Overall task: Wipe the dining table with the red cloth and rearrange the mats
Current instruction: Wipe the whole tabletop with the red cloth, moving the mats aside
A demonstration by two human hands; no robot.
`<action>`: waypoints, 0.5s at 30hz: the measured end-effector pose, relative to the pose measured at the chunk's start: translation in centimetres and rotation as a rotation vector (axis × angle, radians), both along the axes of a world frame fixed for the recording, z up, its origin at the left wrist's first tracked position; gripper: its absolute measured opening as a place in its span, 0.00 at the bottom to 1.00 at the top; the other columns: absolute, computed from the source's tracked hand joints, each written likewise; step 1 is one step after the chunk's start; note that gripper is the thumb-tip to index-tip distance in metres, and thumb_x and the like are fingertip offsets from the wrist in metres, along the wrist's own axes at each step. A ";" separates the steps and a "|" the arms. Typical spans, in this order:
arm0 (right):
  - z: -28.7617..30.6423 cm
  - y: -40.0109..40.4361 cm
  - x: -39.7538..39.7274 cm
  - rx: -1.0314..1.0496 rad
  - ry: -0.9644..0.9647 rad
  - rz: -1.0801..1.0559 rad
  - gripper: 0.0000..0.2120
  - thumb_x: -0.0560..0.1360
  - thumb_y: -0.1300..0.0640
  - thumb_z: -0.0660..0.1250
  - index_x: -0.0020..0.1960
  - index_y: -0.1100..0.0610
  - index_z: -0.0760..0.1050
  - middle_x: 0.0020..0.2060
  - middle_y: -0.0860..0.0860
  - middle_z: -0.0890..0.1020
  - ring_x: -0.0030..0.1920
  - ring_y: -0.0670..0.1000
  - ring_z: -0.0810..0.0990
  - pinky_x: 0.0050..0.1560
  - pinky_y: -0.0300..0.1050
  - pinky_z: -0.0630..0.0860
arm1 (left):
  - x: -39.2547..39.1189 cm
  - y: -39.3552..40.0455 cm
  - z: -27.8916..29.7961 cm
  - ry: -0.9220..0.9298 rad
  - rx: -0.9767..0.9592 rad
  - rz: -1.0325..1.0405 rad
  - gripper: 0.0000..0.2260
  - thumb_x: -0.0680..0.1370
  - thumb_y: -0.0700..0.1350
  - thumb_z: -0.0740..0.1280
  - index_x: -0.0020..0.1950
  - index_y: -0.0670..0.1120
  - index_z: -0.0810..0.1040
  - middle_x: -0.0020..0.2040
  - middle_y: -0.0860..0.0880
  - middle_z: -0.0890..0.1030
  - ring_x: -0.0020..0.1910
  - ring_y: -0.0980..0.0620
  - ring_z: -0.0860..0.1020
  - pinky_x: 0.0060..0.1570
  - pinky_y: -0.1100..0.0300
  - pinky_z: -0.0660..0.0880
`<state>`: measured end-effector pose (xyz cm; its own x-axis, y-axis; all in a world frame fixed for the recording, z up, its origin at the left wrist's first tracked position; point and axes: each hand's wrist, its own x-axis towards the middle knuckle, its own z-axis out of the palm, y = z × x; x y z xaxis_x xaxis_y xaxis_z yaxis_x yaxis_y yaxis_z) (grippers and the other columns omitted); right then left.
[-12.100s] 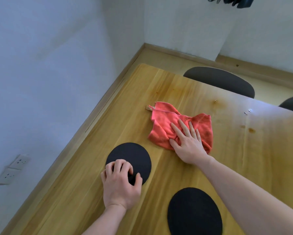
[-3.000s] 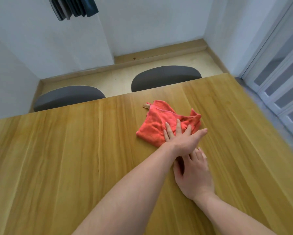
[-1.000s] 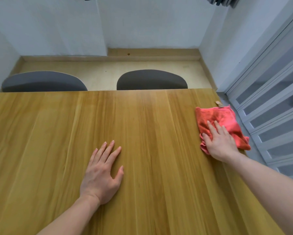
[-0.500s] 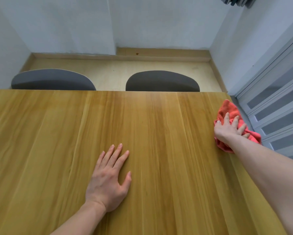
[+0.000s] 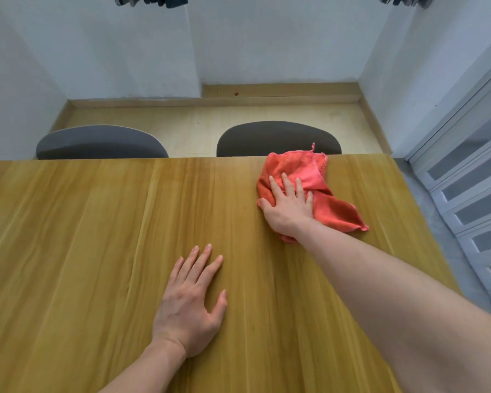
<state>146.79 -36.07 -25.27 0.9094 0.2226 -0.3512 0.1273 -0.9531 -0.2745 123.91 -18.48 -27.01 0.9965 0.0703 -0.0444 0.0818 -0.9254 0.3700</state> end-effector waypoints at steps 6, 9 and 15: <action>0.0 -8.2 1.3 -0.087 -0.063 0.005 0.33 0.81 0.32 0.46 0.82 0.40 0.43 0.82 0.44 0.42 0.82 0.51 0.40 0.80 0.58 0.42 | -0.1 0.0 0.0 0.001 -0.001 0.002 0.29 0.80 0.62 0.56 0.82 0.58 0.60 0.83 0.60 0.52 0.82 0.59 0.45 0.81 0.51 0.47; -0.2 -13.0 2.0 -0.141 -0.053 -0.117 0.33 0.81 0.32 0.45 0.83 0.41 0.42 0.83 0.45 0.41 0.82 0.51 0.40 0.80 0.58 0.43 | -0.1 0.0 0.0 -0.006 -0.006 0.004 0.29 0.80 0.61 0.56 0.81 0.58 0.60 0.83 0.59 0.53 0.82 0.59 0.45 0.81 0.51 0.47; -0.7 -15.5 2.1 -0.174 -0.066 -0.285 0.34 0.81 0.32 0.43 0.83 0.43 0.42 0.83 0.47 0.41 0.82 0.53 0.39 0.80 0.59 0.40 | -0.1 0.0 0.0 -0.011 -0.006 0.004 0.29 0.80 0.61 0.58 0.81 0.57 0.61 0.83 0.59 0.53 0.82 0.59 0.46 0.81 0.51 0.47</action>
